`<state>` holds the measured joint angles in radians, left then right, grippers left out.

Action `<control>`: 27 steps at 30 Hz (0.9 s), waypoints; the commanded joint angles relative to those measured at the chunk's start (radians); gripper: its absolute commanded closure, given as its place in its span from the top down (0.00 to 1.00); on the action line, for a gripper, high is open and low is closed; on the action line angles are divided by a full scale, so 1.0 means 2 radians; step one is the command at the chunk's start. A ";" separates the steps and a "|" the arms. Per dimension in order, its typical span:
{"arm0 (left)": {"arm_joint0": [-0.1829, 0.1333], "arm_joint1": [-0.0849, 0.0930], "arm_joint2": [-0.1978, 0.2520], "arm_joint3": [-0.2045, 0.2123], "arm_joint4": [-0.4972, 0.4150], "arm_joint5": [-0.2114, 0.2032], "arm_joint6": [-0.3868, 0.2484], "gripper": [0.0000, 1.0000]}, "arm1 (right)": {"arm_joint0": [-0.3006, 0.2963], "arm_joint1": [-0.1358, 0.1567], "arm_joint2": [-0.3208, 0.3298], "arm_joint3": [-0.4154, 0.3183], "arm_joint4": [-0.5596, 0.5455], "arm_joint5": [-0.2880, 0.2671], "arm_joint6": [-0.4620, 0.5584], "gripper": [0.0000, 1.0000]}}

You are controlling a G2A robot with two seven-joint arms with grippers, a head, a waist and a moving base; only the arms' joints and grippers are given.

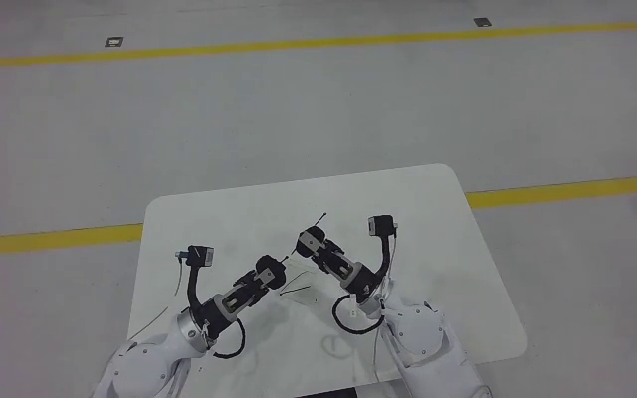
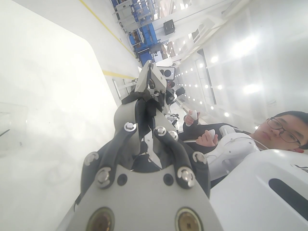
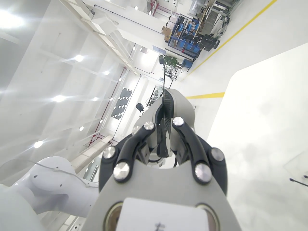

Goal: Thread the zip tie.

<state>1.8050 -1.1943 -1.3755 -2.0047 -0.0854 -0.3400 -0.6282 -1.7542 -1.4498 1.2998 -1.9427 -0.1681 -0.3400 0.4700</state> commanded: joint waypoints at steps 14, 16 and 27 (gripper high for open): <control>0.000 0.000 0.000 0.000 0.000 0.000 0.000 0.00 | -0.003 0.001 0.000 -0.002 -0.004 0.000 -0.004 0.00; 0.000 0.000 0.000 0.000 0.000 0.000 0.000 0.00 | -0.005 0.002 0.001 -0.005 -0.010 0.004 -0.020 0.00; 0.000 0.000 0.000 0.000 0.000 0.000 0.000 0.00 | -0.056 0.004 -0.037 -0.037 -0.109 0.000 -0.157 0.00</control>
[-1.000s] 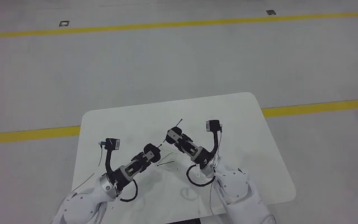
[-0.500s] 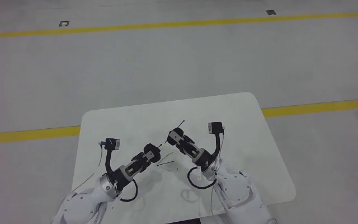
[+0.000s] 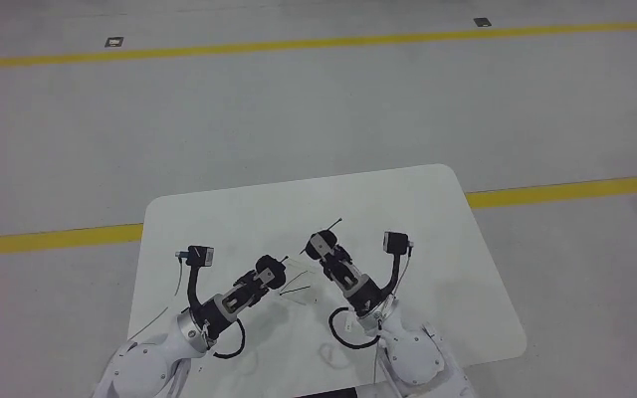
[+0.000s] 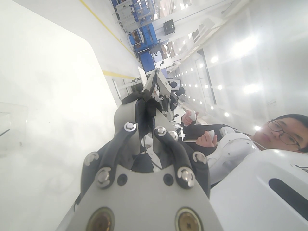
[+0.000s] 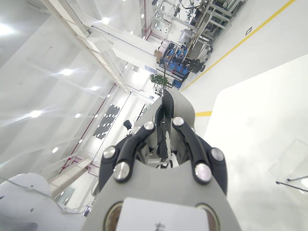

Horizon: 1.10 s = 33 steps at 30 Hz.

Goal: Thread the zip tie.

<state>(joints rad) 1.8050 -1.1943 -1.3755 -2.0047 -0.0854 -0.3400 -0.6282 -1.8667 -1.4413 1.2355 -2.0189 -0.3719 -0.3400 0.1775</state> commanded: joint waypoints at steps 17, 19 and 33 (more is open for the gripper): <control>0.000 0.000 0.000 0.000 0.000 0.000 0.000 0.00 | 0.016 0.008 -0.042 0.009 -0.056 0.000 -0.059 0.00; 0.000 0.000 0.000 0.000 0.000 0.000 0.000 0.00 | 0.016 0.008 -0.042 0.009 -0.056 0.000 -0.059 0.00; 0.000 0.000 0.000 0.000 0.000 0.000 0.000 0.00 | 0.030 0.023 -0.042 0.016 -0.065 0.000 -0.051 0.00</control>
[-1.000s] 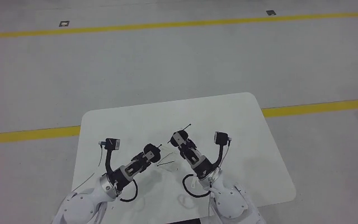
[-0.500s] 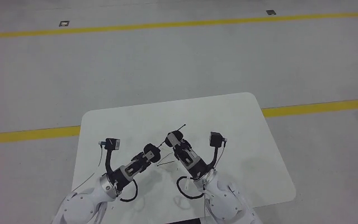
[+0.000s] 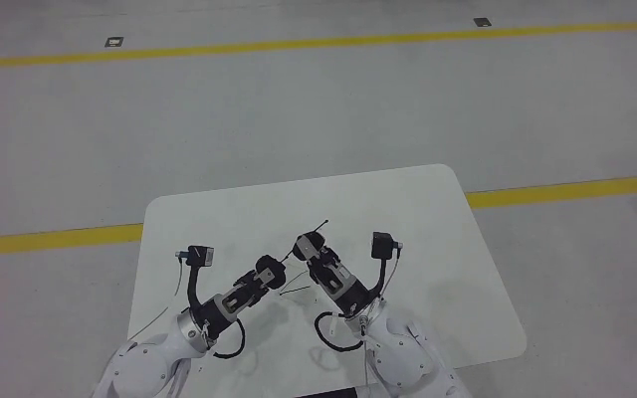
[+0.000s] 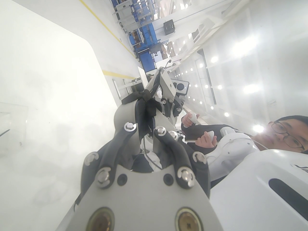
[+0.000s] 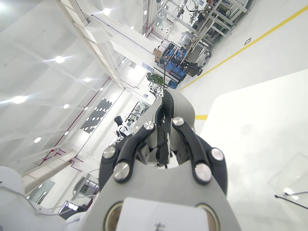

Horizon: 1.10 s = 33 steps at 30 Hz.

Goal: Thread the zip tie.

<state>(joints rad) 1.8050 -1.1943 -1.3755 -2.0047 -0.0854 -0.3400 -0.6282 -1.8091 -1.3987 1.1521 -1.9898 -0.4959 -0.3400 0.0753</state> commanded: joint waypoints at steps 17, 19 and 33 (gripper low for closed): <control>0.000 0.000 0.000 0.000 0.000 0.000 0.000 0.00 | 0.017 0.029 -0.013 0.012 0.005 0.000 -0.023 0.00; 0.000 0.000 0.000 0.000 0.000 0.000 0.000 0.00 | 0.019 0.031 -0.016 0.015 0.005 0.000 -0.028 0.00; 0.000 0.000 0.000 0.000 0.000 0.000 0.000 0.00 | 0.033 0.049 -0.036 0.021 0.008 0.000 -0.055 0.00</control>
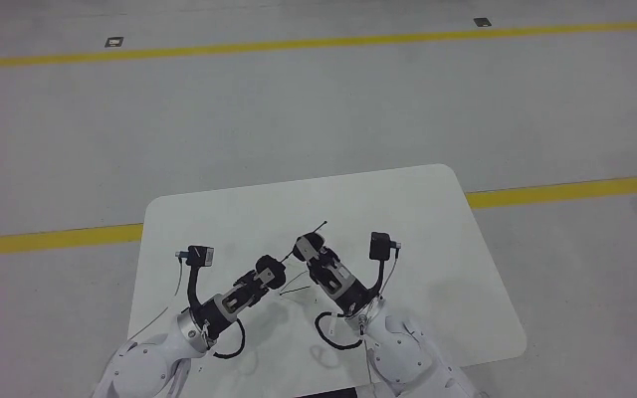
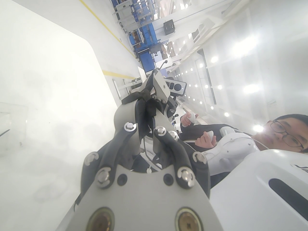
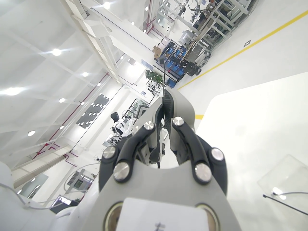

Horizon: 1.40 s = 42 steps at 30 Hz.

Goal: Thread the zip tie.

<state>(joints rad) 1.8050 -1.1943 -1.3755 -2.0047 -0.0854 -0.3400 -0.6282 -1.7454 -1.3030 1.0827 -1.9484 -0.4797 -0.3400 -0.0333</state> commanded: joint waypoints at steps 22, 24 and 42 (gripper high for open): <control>0.000 0.000 0.000 0.000 0.000 0.000 0.000 0.00 | 0.009 0.021 -0.015 -0.002 0.007 0.000 -0.024 0.00; 0.000 0.000 0.000 0.000 0.000 0.000 0.000 0.00 | 0.010 0.023 -0.016 -0.002 0.007 0.000 -0.025 0.00; 0.000 0.000 0.000 0.000 0.000 0.000 0.000 0.00 | 0.018 0.035 -0.026 0.006 0.011 0.000 -0.037 0.00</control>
<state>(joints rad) 1.8050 -1.1943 -1.3755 -2.0047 -0.0854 -0.3400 -0.6282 -1.7096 -1.2336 1.0308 -1.9371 -0.4576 -0.3400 -0.1060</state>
